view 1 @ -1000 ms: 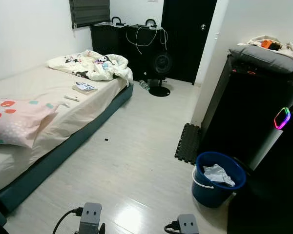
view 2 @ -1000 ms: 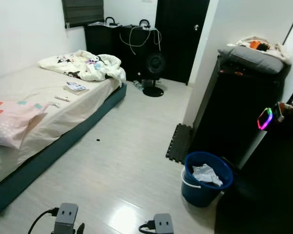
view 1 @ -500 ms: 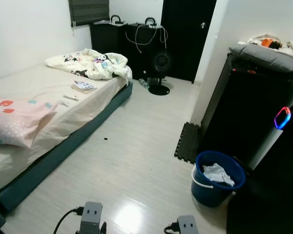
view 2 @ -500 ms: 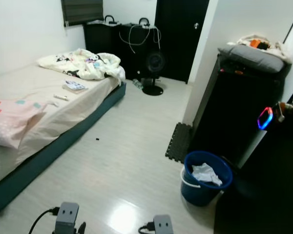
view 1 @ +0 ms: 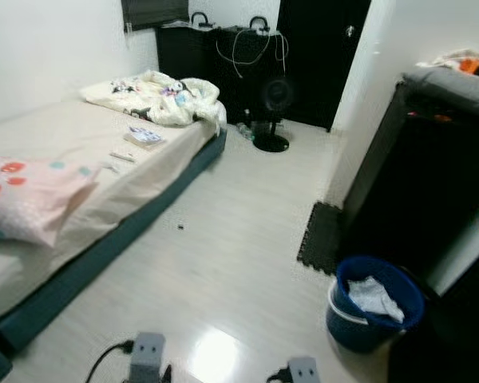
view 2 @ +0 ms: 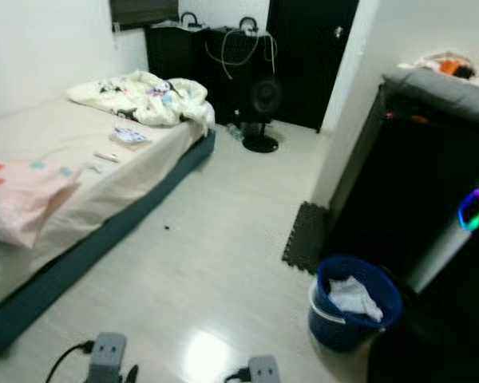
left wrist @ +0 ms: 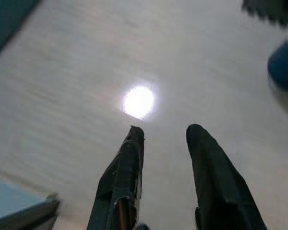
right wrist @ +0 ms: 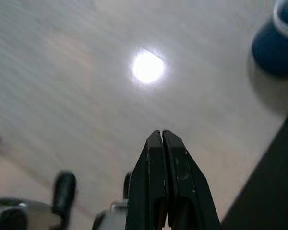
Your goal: Clean up the room
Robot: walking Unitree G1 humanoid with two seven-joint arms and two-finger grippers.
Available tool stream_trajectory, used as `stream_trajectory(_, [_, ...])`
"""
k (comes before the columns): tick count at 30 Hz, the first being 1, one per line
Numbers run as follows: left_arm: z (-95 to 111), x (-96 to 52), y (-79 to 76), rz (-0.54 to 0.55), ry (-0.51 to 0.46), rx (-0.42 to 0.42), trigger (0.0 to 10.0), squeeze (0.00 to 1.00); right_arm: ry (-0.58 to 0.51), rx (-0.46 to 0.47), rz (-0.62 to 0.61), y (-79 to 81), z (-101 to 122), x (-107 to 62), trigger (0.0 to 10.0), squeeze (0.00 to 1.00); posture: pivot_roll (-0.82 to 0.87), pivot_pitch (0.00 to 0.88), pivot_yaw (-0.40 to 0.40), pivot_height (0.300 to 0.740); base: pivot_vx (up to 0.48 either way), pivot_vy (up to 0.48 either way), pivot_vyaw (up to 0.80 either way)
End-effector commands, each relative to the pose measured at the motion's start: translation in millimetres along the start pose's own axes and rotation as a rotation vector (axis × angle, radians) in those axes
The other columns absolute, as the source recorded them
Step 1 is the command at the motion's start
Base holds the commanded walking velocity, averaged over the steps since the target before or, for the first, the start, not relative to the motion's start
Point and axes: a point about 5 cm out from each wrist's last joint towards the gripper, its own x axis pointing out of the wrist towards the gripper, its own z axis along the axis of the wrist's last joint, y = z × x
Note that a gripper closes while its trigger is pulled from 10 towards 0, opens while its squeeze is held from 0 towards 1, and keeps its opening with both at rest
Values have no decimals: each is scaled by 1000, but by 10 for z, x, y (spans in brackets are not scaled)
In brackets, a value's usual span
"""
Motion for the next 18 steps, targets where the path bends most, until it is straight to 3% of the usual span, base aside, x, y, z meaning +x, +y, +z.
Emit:
stream_trajectory(1, [-132, -45, 89, 25, 48, -5, 10000, 0, 29, 12, 17, 80, -90, -25, 10000, 0, 20, 14, 32, 740, 262, 0, 0])
stream_trajectory(18, [-74, -16, 87, 23, 41, -7, 10000, 0, 23, 21, 9, 76, -54, -9, 10000, 0, 23, 6, 36, 740, 261, 0, 0])
